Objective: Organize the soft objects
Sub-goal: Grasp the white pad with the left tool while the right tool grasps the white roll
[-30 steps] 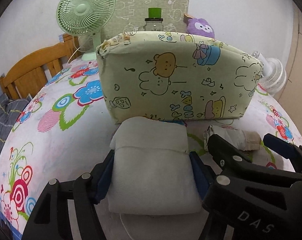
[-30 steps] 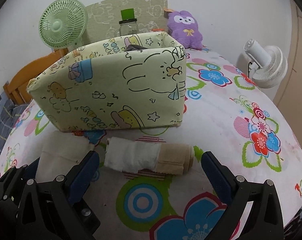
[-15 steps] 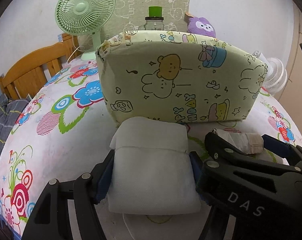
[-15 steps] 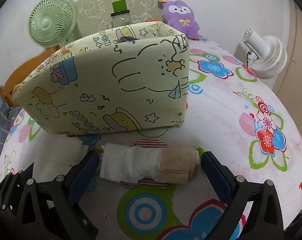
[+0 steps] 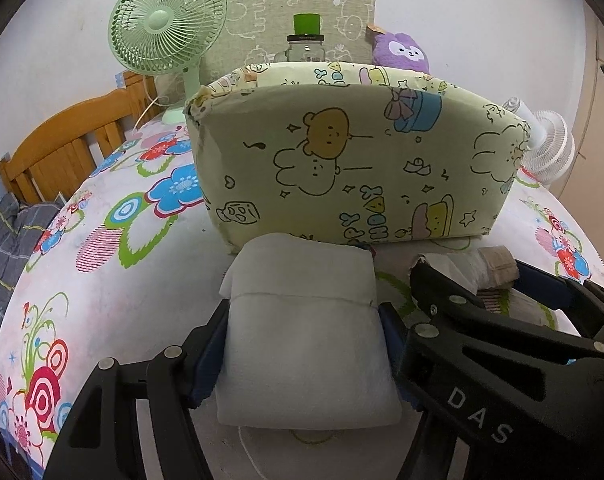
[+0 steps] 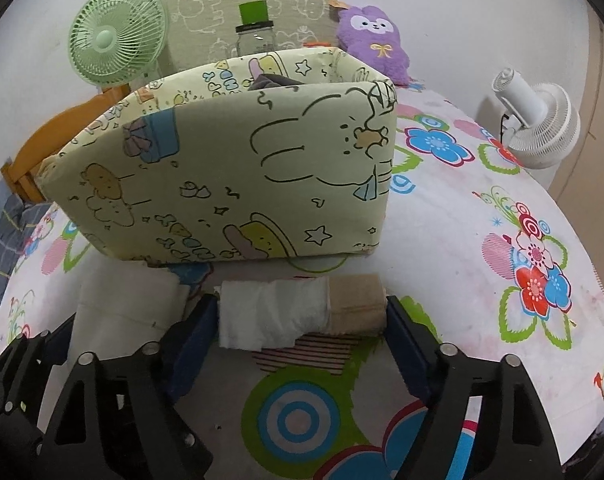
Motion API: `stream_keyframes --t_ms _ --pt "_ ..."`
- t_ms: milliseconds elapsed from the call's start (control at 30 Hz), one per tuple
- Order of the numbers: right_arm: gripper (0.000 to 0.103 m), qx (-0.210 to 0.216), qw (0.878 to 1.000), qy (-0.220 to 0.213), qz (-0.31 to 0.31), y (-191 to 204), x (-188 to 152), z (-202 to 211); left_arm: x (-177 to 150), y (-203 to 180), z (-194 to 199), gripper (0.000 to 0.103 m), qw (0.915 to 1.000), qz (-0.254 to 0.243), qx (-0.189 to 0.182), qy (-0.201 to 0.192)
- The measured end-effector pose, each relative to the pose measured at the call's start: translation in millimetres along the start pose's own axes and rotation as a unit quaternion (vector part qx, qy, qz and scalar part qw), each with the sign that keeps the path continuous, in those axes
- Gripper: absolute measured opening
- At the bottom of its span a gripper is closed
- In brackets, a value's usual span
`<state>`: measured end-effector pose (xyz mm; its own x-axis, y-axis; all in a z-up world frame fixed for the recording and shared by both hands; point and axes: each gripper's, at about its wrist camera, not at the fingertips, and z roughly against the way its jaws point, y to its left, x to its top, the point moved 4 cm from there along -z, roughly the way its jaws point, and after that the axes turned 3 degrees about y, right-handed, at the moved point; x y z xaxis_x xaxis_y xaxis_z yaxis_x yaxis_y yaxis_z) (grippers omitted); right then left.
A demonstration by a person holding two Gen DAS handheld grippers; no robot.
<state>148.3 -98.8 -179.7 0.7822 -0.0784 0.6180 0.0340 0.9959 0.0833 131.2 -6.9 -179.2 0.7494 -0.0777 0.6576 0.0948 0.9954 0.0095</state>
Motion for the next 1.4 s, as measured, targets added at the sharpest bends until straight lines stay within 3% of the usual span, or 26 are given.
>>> stream_keyframes --t_ms 500,1400 --pt "0.080 0.006 1.000 -0.017 -0.001 -6.5 -3.4 19.0 -2.2 -8.3 15.2 0.069 0.9999 0.001 -0.009 -0.006" --pt "0.079 0.008 0.998 -0.068 0.004 -9.1 -1.1 78.2 6.0 -17.1 69.8 0.068 0.9984 -0.002 -0.005 -0.056"
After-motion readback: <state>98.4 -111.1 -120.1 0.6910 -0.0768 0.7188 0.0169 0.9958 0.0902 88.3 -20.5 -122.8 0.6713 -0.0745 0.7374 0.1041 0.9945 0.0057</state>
